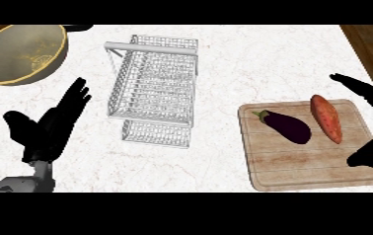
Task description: Pick the sweet potato from the cutting board and place it in the tiered basket
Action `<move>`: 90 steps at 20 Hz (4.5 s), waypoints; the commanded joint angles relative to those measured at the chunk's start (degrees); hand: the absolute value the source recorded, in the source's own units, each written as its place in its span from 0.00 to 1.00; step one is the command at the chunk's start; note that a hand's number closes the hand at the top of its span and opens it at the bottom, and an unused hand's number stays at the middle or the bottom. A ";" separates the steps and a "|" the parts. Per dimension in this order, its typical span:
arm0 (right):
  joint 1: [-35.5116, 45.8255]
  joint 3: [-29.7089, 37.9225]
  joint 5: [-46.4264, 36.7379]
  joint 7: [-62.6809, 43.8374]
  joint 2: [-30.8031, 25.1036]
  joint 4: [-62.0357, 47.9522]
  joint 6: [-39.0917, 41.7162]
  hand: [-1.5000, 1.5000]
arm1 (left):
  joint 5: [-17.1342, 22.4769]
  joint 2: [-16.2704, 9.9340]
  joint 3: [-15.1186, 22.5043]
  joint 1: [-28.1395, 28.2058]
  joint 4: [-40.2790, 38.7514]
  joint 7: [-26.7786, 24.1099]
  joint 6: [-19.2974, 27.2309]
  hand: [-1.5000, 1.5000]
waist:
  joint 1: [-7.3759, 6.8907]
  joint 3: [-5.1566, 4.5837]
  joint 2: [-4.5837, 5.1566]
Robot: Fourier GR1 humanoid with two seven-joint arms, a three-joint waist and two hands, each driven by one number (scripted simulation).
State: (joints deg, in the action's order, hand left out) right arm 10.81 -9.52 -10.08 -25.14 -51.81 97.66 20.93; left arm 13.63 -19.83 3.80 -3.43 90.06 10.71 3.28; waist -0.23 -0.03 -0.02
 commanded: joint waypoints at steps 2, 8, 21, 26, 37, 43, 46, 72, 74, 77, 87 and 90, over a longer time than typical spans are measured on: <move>-0.83 -3.04 -9.47 0.89 5.93 -6.63 -3.17 0.00 | -0.84 0.57 -0.49 -0.36 2.78 3.92 0.92 0.50 | -0.24 0.07 0.06; -0.39 -3.40 -17.45 5.71 12.61 -14.56 -5.82 0.00 | -1.41 1.30 -2.40 2.64 1.92 -0.58 -2.82 0.50 | -0.15 0.06 0.04; 3.68 2.55 -28.45 9.04 15.24 -18.80 -4.59 0.00 | -3.64 4.26 -4.83 0.75 2.65 3.21 -3.74 0.50 | 0.13 0.02 -0.02; 4.76 2.72 -27.06 14.51 15.88 -27.88 0.92 1.00 | -4.53 5.16 -4.42 -0.28 1.94 3.44 -3.99 0.50 | 0.09 0.03 0.01; -0.37 0.05 -39.65 21.74 17.34 -25.51 -7.23 1.00 | -5.14 5.81 -6.68 2.78 3.58 2.21 -6.38 0.50 | 0.17 0.03 -0.06; 1.20 1.21 -43.52 27.04 18.77 -27.49 -14.54 1.00 | -5.31 5.44 -7.28 1.83 4.99 5.05 -6.83 0.50 | -0.01 0.06 -0.02; 0.28 0.99 -44.90 28.84 18.52 -23.35 -16.69 1.00 | -6.17 6.11 -7.49 0.07 0.10 2.29 -7.29 0.50 | 0.32 0.03 -0.02; 22.41 0.90 -16.83 -6.50 35.04 21.16 -1.26 1.00 | -7.67 7.02 -7.79 -1.63 1.17 3.86 -6.76 0.50 | -0.17 -0.04 -0.13; 26.37 -2.21 -20.13 -7.60 38.94 16.84 -3.47 1.00 | -7.51 7.52 -7.71 -1.04 -0.51 2.47 -7.74 0.50 | -0.31 -0.03 -0.02; 31.27 -6.99 -23.87 -13.16 44.20 13.55 -4.14 1.00 | -8.59 8.71 -8.02 -4.62 -3.38 2.07 -5.74 0.50 | -0.14 -0.04 0.02; 43.78 -11.83 -26.12 -22.56 51.71 -1.64 -9.93 1.00 | -7.68 7.59 -8.32 -0.22 1.30 2.49 -8.88 0.50 | -0.46 0.00 -0.06; 43.55 -10.48 -27.01 -16.91 51.76 -9.05 -13.84 1.00 | -8.00 8.29 -9.23 -2.25 -2.66 0.33 -8.62 0.50 | -0.27 0.00 0.07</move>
State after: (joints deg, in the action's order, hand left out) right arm 52.14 -19.74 -36.95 -42.63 -0.82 94.47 9.93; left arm 5.09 -11.10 -4.14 -3.82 89.24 11.47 -4.66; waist -0.64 -0.05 0.00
